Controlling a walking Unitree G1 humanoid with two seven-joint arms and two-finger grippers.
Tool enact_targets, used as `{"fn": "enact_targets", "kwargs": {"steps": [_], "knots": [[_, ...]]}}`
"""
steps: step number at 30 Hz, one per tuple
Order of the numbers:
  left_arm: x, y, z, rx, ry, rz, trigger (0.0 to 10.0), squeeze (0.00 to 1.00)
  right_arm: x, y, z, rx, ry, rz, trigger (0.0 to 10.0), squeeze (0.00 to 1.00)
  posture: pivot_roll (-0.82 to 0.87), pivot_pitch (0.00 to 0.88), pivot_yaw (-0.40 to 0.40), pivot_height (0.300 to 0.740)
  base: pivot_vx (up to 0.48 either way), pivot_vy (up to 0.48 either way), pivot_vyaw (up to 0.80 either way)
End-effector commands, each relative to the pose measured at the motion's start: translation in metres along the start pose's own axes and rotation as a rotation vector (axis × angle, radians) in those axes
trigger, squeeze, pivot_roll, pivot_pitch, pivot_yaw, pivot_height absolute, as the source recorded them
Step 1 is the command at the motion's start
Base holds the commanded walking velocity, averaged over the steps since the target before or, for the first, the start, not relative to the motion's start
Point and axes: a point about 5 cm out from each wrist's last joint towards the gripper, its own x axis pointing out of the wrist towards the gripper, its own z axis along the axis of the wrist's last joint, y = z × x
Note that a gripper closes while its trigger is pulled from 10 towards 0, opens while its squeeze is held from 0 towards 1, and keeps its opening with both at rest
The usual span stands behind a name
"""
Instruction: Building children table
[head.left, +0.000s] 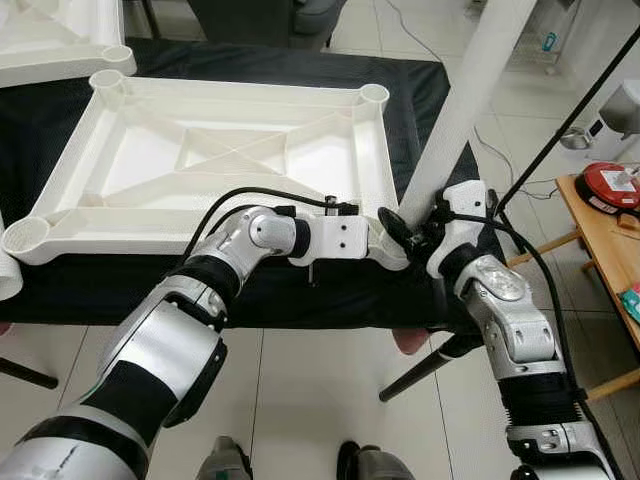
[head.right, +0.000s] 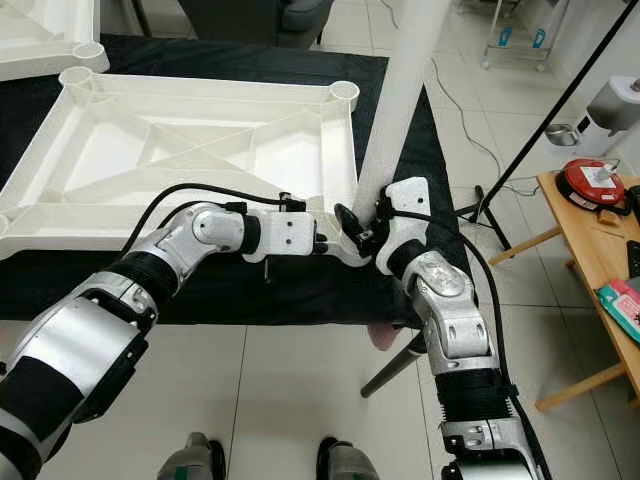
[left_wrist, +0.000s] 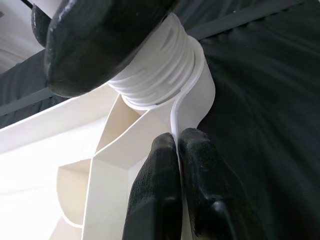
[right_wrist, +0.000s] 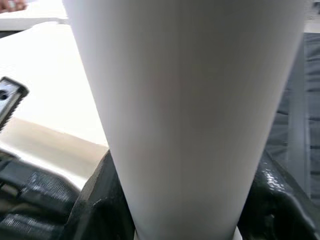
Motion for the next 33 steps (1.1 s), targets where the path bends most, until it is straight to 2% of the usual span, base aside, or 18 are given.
{"fn": "enact_targets", "kwargs": {"steps": [1, 2, 3, 4, 6, 7, 12, 20, 29, 33], "knots": [[0.017, -0.014, 0.018, 0.050, -0.104, -0.095, 0.0, 0.00, -0.003, -0.010, -0.024, 0.004, 0.134, -0.134, 0.0, 0.00, 0.11, 0.169, -0.012, 0.740, 0.000, 0.000, 0.00], [0.017, -0.014, 0.018, 0.049, -0.109, -0.097, 0.0, 0.00, -0.007, -0.009, -0.031, 0.032, 0.165, -0.290, 0.0, 0.00, 0.11, 0.169, -0.012, 0.740, 0.000, 0.000, 0.00], [0.017, -0.014, 0.019, 0.048, -0.114, -0.100, 0.0, 0.00, -0.011, -0.008, -0.034, 0.021, 0.183, -0.375, 0.0, 0.00, 0.11, 0.171, -0.013, 0.740, 0.000, 0.000, 0.00], [0.017, -0.014, 0.019, 0.048, -0.114, -0.100, 0.0, 0.00, -0.011, -0.008, -0.034, 0.021, 0.183, -0.375, 0.0, 0.00, 0.11, 0.171, -0.013, 0.740, 0.000, 0.000, 0.00], [0.017, -0.014, 0.019, 0.049, -0.121, -0.104, 0.0, 0.00, -0.017, -0.005, -0.037, -0.008, 0.196, -0.496, 0.0, 0.00, 0.11, 0.171, -0.013, 0.740, 0.000, 0.000, 0.00], [0.017, -0.014, 0.019, 0.049, -0.121, -0.104, 0.0, 0.00, -0.017, -0.005, -0.037, -0.008, 0.196, -0.496, 0.0, 0.00, 0.11, 0.171, -0.013, 0.740, 0.000, 0.000, 0.00], [0.018, -0.012, 0.021, 0.047, -0.128, -0.093, 0.0, 0.00, -0.029, -0.007, -0.039, -0.056, 0.206, -0.687, 0.0, 0.00, 0.11, 0.175, -0.012, 0.740, 0.000, 0.000, 0.00], [0.021, -0.008, 0.026, 0.053, -0.143, -0.048, 0.0, 0.00, -0.031, -0.029, -0.029, -0.101, 0.172, -0.797, 0.0, 0.00, 0.10, 0.173, -0.011, 0.740, 0.000, 0.000, 0.00], [0.024, -0.002, 0.034, 0.060, -0.164, 0.002, 0.0, 0.00, -0.027, -0.025, -0.023, -0.089, 0.144, -0.833, 0.0, 0.00, 0.11, 0.173, -0.013, 0.740, 0.000, 0.000, 0.00], [0.029, 0.000, 0.042, 0.056, -0.185, 0.017, 0.0, 0.00, -0.026, -0.025, -0.023, -0.087, 0.148, -0.865, 0.0, 0.00, 0.11, 0.172, -0.013, 0.740, 0.000, 0.000, 0.00]]}}
